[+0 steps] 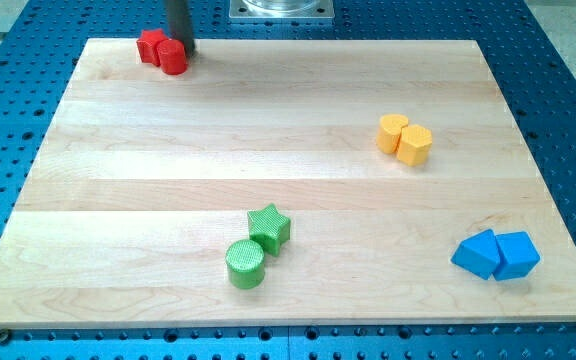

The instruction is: Place your arm below the yellow blocks

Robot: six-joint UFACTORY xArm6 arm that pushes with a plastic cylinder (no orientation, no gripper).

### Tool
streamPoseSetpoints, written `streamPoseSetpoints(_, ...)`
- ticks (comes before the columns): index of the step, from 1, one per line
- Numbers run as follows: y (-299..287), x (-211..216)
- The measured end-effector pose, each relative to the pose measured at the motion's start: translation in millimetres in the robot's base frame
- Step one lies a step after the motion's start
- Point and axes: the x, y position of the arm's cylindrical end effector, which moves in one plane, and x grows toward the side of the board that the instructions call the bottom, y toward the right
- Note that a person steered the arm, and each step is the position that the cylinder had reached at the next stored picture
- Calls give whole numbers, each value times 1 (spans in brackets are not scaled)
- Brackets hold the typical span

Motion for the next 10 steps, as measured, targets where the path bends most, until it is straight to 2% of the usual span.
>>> streamPoseSetpoints(1, 130, 0)
streamPoseSetpoints(2, 176, 44)
streamPoseSetpoints(3, 270, 78)
streamPoseSetpoints(4, 368, 130)
streamPoseSetpoints(5, 388, 206)
streamPoseSetpoints(6, 334, 248)
streamPoseSetpoints(7, 291, 247)
streamPoseSetpoints(8, 278, 247)
streamPoseSetpoints(9, 307, 247)
streamPoseSetpoints(10, 309, 247)
